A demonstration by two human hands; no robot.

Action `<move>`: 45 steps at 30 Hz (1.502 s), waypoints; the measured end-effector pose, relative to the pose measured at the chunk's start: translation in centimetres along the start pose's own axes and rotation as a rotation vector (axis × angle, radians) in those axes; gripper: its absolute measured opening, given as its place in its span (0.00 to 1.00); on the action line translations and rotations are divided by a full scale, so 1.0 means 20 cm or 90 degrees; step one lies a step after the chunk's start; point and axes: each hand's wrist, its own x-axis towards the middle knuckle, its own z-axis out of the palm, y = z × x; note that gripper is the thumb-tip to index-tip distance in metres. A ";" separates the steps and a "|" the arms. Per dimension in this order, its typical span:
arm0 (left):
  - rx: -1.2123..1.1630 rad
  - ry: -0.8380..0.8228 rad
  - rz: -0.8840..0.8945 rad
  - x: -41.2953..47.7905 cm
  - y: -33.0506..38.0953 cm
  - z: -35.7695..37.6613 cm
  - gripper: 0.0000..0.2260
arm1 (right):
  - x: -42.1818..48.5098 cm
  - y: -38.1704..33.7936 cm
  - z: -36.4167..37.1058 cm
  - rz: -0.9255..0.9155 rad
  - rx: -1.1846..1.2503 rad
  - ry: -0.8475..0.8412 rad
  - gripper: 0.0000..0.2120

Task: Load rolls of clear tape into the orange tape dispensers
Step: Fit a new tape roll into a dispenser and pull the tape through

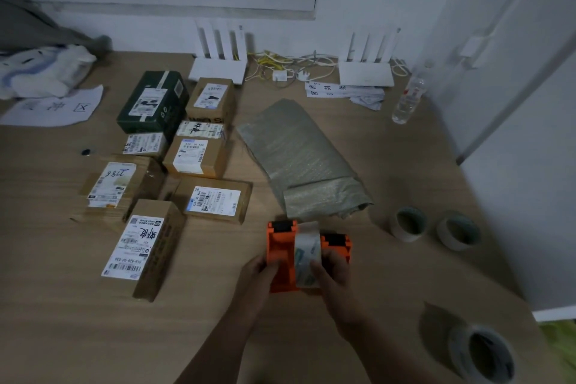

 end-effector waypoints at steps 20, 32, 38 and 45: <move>-0.066 -0.026 0.048 -0.09 0.14 0.07 0.15 | -0.02 -0.04 0.07 -0.082 -0.046 -0.056 0.10; -0.021 -0.093 0.090 -0.14 0.16 0.07 0.08 | -0.05 -0.03 0.17 -0.110 -0.085 -0.026 0.15; 0.021 -0.089 0.097 -0.13 0.14 0.04 0.07 | -0.07 -0.07 0.18 -0.051 -0.064 -0.017 0.14; 0.013 -0.086 0.123 -0.14 0.13 0.06 0.11 | 0.06 -0.27 0.18 0.015 -0.143 0.140 0.06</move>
